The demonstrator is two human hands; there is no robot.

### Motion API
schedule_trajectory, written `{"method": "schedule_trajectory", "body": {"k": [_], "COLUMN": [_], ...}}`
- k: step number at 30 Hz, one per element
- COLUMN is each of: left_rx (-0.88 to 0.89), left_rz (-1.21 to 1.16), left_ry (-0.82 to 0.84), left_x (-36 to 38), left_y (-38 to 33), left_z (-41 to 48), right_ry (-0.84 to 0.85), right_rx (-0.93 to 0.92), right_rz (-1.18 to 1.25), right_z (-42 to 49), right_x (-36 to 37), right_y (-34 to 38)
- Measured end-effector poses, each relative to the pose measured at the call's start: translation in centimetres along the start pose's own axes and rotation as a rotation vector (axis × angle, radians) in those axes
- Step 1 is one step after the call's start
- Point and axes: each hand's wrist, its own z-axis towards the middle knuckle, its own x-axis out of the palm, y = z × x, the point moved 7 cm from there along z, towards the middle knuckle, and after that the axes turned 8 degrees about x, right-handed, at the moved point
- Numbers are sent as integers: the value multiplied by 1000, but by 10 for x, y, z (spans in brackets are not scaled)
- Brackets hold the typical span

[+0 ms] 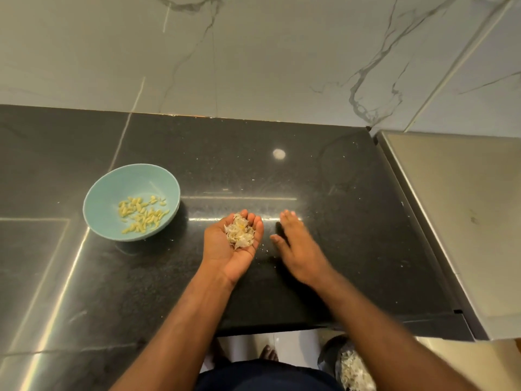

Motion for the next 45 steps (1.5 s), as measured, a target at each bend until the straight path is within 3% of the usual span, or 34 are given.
{"method": "schedule_trajectory", "body": {"k": [2,4,6,7,9,14,17,18,21,25,28,33,36,38,43,45], "left_rx": [15,26,43,53,67,135,165,172,211,245,274,334,335,335,330,324], "left_rz": [-18,-30,-48,-57,-71,-72,-80,-83,-98,-125,-156,-196,-208,-217,-197,-175], "left_ry": [-4,-17,-31,-40,-51,-69,-66,-69,-110,-140,-154,-136,-136,-138,-136,-132], "left_x": [0,-1,-3,-4,-4,-3,-8,-10,-22,-32,-36,-40,-44,-48,-59,-60], "left_y": [-4,-6,-6,-6,-5,-7,-12,-13,-16,-19,-24,-43,-48,-50,-53,-50], "left_z": [-1,-3,-1,-1,0,-3,-7,-9,-14,-23,-27,-25,-25,-25,-32,-36], "right_ry": [-135,-281,-227,-196,-171,136,350,346,174,201,231,359,223,145,310,281], "right_rx": [-5,270,577,635,545,-33,-421,-459,-276,-166,-225,-366,-205,-116,-435,-607], "right_rz": [10,-56,-105,-127,-197,-210,-115,-68,56,-108,-187,-45,81,-34,-156,-226], "right_z": [30,59,71,73,72,26,18,30,105,158,120,17,36,45,-6,-11], "right_x": [-36,-75,-83,-76,-53,23,32,27,0,8,32,32,12,14,57,65], "right_y": [-40,-106,-150,-149,-113,8,41,45,45,54,65,41,13,10,72,96]}}
